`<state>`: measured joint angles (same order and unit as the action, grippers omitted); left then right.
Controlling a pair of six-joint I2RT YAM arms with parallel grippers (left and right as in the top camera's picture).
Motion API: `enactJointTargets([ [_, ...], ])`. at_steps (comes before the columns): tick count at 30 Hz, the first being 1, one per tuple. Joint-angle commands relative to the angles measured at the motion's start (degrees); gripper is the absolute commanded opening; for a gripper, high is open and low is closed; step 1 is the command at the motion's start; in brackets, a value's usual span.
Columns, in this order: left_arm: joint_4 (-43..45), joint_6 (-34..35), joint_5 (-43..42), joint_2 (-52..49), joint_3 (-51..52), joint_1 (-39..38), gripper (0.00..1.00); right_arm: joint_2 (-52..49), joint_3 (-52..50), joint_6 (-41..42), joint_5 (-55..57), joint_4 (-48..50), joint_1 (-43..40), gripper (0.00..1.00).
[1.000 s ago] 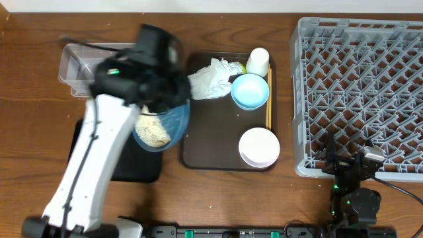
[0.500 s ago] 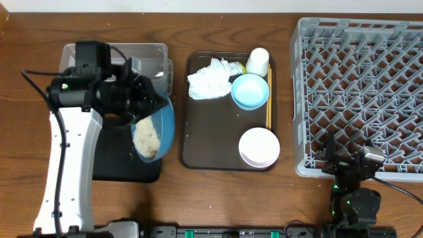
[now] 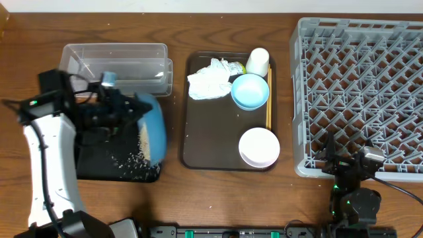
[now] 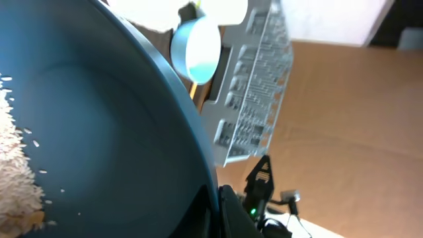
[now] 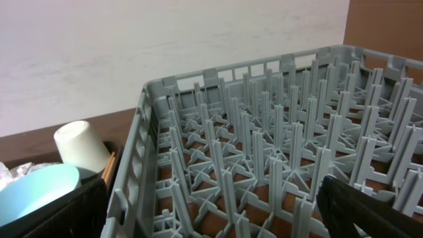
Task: Sort waste into correct bins and load items into the dishwasher rack
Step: 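Tip the teal bowl to pour rice onto the black tray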
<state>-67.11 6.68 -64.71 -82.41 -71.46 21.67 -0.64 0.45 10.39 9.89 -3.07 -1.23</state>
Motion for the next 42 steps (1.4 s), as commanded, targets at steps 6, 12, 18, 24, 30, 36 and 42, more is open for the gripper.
enactJointTargets([
  [6,-3.67,-11.23,-14.58,0.15,0.26,8.52,0.06,0.35,-0.13,-0.39,0.15,-0.13,0.79,0.99],
  [12,-3.56,-12.7,-21.9,0.11,3.82,13.68,0.06,0.35,-0.13,-0.39,0.15,-0.13,0.79,0.99],
  [18,-3.56,-13.57,-21.9,0.11,8.52,20.04,0.06,0.35,-0.13,-0.42,0.15,-0.13,0.79,0.99],
  [24,-3.58,-13.75,-21.9,0.11,10.86,27.3,0.06,0.35,-0.13,-0.42,0.15,-0.13,0.79,0.99],
  [30,-4.61,-13.75,-23.8,0.11,11.47,30.29,0.06,0.35,-0.13,-0.39,0.15,-0.13,0.79,0.99],
  [36,-1.4,-12.44,-23.8,-0.22,11.45,30.42,0.06,0.35,-0.13,-0.39,0.15,-0.13,0.79,0.99],
  [42,-5.29,-15.74,-23.69,-0.17,11.45,30.27,0.06,0.37,-0.13,-0.42,0.15,-0.13,0.79,0.99],
])
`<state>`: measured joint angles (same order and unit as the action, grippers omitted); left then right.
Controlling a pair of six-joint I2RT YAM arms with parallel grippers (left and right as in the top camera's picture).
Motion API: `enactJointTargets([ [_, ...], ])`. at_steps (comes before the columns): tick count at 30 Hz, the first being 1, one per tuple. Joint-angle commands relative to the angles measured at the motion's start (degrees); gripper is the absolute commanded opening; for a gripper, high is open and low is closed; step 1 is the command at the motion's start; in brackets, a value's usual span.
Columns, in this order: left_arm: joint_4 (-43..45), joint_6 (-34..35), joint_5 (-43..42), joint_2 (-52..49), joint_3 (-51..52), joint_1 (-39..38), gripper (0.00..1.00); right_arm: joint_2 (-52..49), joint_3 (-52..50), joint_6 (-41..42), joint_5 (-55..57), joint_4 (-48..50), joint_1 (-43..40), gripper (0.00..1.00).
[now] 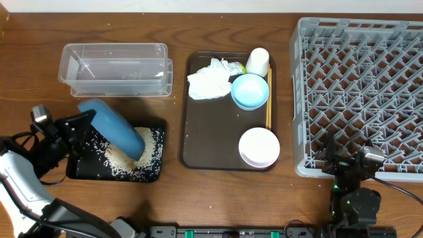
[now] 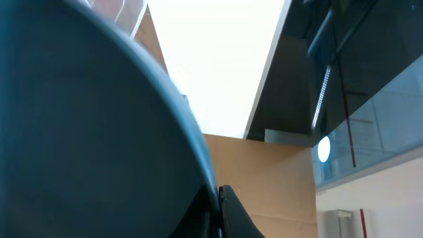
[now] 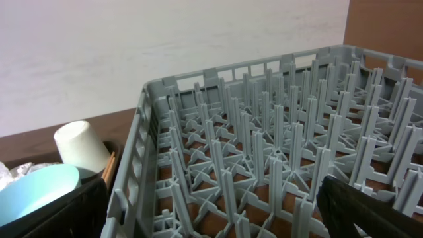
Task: Sort waste into correct bins and load items into the dishwasher rack
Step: 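Tip the teal bowl to pour rice onto the black tray, then carry the emptied teal bowl back and set it on the brown tray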
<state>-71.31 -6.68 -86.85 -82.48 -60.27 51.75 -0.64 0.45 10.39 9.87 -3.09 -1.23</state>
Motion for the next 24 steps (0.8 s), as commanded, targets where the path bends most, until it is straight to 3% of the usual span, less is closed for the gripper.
enactJointTargets([
  [1,-3.76,-3.74,-0.92,0.17,0.26,0.0,0.06,0.35,-0.13,-0.39,0.17,-0.11,0.79,0.99],
  [8,-16.55,-17.09,-1.01,5.16,0.26,-6.6,0.06,0.35,-0.13,-0.39,0.17,-0.11,0.79,0.99],
  [16,-3.8,-15.23,-2.84,13.73,0.11,-26.01,0.06,0.35,-0.13,-0.39,0.17,-0.11,0.79,0.99],
  [20,7.1,-4.26,3.96,13.97,-0.61,-35.39,0.06,0.35,-0.13,-0.39,0.17,-0.11,0.79,0.99],
  [23,19.28,17.38,25.55,14.12,-0.72,-44.33,0.06,0.35,-0.13,-0.39,0.17,-0.11,0.79,0.99],
  [24,21.68,21.14,32.09,14.16,-0.74,-47.52,0.06,0.35,-0.13,-0.39,0.17,-0.11,0.79,0.99],
])
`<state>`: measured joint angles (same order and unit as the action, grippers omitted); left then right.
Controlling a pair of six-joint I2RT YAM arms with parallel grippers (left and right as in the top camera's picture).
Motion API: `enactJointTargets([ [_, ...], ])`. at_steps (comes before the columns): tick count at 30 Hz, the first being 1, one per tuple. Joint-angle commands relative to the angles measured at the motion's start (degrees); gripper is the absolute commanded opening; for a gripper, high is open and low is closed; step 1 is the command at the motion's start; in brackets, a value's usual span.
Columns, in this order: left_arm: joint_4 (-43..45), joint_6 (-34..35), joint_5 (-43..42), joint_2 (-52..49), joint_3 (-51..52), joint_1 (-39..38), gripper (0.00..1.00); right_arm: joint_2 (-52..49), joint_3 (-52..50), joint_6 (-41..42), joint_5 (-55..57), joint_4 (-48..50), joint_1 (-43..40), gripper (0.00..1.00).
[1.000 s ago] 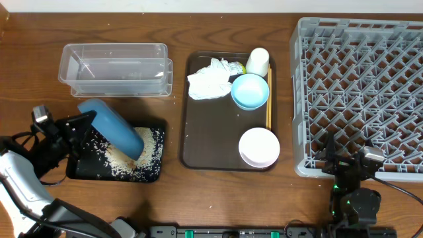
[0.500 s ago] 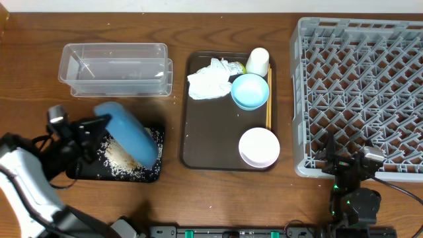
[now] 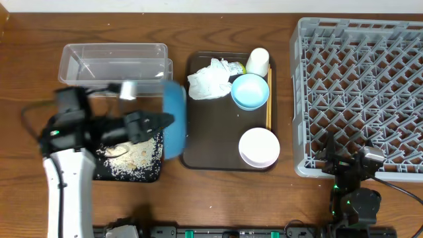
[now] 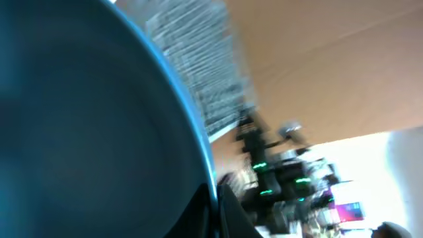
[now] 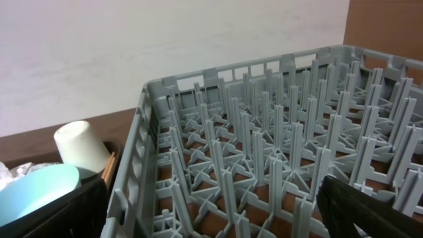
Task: Sort waste into correct bins and load items into the dishwasher rack
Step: 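Carry the emptied teal bowl back and set it on the brown tray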
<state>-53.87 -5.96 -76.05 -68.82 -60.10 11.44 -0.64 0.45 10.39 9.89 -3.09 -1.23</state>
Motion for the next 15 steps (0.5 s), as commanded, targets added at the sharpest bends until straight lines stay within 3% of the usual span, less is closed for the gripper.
enactJointTargets([
  [1,6.16,22.47,26.34,0.52,-0.94,-10.49,0.06,0.35,-0.13,-0.39,0.15,-0.11,0.79,0.99],
  [7,15.1,30.64,45.55,-0.28,-0.94,-30.51,0.06,0.35,-0.13,-0.39,0.15,-0.11,0.79,0.99],
  [15,21.27,31.67,69.07,-6.88,-0.94,-49.72,0.06,0.35,-0.13,-0.39,0.15,-0.11,0.79,0.99],
])
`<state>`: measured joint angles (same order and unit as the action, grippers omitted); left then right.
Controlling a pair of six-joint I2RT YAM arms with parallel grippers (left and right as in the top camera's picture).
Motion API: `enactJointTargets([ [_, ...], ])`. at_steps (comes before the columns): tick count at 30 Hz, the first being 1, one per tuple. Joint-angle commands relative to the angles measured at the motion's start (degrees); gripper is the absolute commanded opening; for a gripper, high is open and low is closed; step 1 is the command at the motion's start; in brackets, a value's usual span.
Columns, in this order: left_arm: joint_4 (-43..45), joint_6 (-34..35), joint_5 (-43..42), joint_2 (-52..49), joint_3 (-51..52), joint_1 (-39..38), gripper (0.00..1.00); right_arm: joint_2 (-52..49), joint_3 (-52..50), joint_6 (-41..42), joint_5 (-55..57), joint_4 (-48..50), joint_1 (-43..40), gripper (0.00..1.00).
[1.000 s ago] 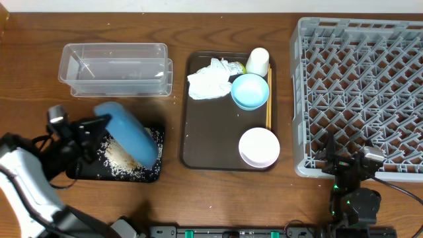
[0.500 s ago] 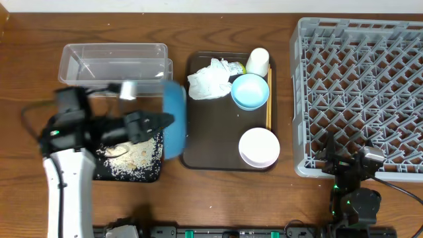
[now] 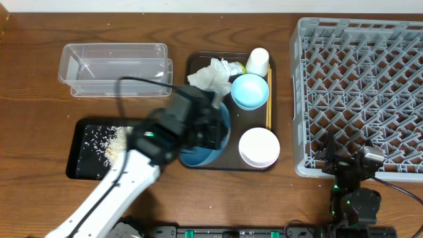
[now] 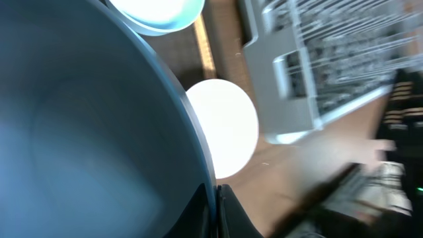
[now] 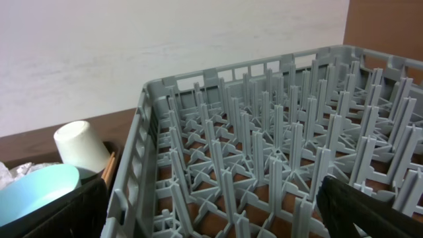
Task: Sort waste into correct bins and load items into the dishwasher rack
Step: 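Carry the emptied teal bowl back and set it on the brown tray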
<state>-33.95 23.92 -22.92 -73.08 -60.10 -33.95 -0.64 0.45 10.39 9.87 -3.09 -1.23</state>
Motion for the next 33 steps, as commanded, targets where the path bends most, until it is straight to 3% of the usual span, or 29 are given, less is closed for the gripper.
enactJointTargets([
  [1,2.1,1.79,19.02,-3.87,-0.94,-5.73,0.06,0.35,-0.13,-0.39,0.17,-0.11,0.79,0.99],
  [4,4.61,1.62,22.8,-7.87,-0.94,-8.2,0.06,0.35,-0.13,-0.39,0.17,-0.11,0.79,0.99],
  [12,9.25,1.44,20.2,-16.5,-0.94,-8.79,0.06,0.35,-0.13,-0.39,0.17,-0.11,0.79,0.99],
  [19,10.27,1.49,19.04,-17.7,-0.94,-9.92,0.07,0.35,-0.13,-0.39,0.17,-0.11,0.79,0.99],
  [24,9.62,1.44,19.08,-17.68,-0.94,-10.01,0.48,0.35,-0.13,-0.39,0.17,-0.11,0.79,0.99],
  [31,8.11,-0.63,20.17,-17.68,-3.23,-9.77,0.54,0.35,-0.13,-0.39,0.17,-0.11,0.79,0.99],
  [33,5.22,-1.38,24.2,-17.68,-6.05,-9.11,0.55,0.35,-0.13,-0.39,0.17,-0.11,0.79,0.99],
])
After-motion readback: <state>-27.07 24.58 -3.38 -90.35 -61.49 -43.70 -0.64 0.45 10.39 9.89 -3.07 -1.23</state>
